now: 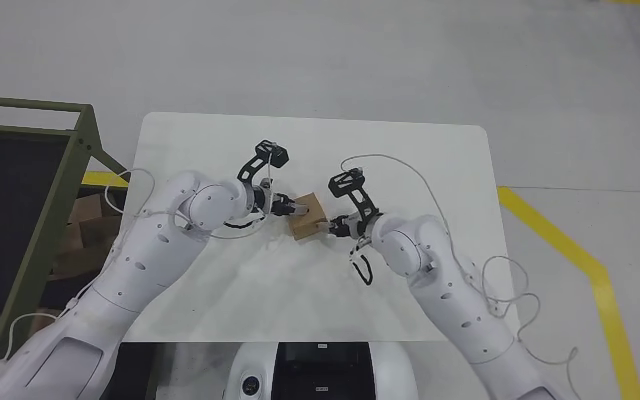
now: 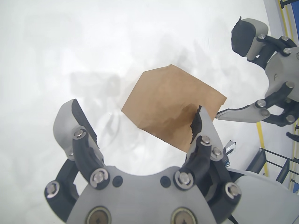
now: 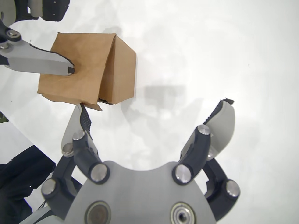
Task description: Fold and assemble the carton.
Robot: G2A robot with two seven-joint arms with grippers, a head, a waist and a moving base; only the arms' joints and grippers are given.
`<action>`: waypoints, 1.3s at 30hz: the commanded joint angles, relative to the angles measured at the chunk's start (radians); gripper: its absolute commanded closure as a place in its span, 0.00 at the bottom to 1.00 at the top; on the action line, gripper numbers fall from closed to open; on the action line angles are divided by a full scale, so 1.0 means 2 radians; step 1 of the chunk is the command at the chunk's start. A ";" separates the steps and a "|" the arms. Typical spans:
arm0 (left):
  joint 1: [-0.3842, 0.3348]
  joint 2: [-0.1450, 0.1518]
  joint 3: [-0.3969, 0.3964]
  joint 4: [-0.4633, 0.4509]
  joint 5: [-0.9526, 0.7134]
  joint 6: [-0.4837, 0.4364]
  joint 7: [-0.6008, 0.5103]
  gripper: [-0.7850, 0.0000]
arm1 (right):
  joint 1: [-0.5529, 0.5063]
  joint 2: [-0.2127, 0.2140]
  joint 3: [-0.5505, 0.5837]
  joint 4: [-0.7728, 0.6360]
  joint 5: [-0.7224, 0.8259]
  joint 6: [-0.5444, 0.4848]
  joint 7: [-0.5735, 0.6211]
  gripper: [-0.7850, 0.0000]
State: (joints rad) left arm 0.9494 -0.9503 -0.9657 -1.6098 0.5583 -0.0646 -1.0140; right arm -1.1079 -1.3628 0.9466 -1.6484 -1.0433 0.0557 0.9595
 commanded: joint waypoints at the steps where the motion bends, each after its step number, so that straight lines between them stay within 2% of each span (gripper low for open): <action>1: 0.001 0.000 -0.001 0.000 0.000 -0.001 0.000 0.00 | 0.000 0.000 -0.002 -0.001 -0.001 0.000 0.000 0.00; 16: 0.004 -0.003 -0.008 0.001 -0.004 -0.007 -0.004 0.00 | 0.023 -0.010 -0.028 0.021 -0.017 0.020 -0.006 0.00; 39: 0.007 -0.006 -0.016 0.010 -0.011 -0.019 -0.003 0.00 | 0.024 -0.018 -0.039 0.028 -0.032 0.031 -0.021 0.00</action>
State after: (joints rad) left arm 0.9633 -0.9630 -0.9956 -1.5890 0.5357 -0.1031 -1.0213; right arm -1.0610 -1.3973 0.8712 -1.5920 -1.1042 0.1221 0.9183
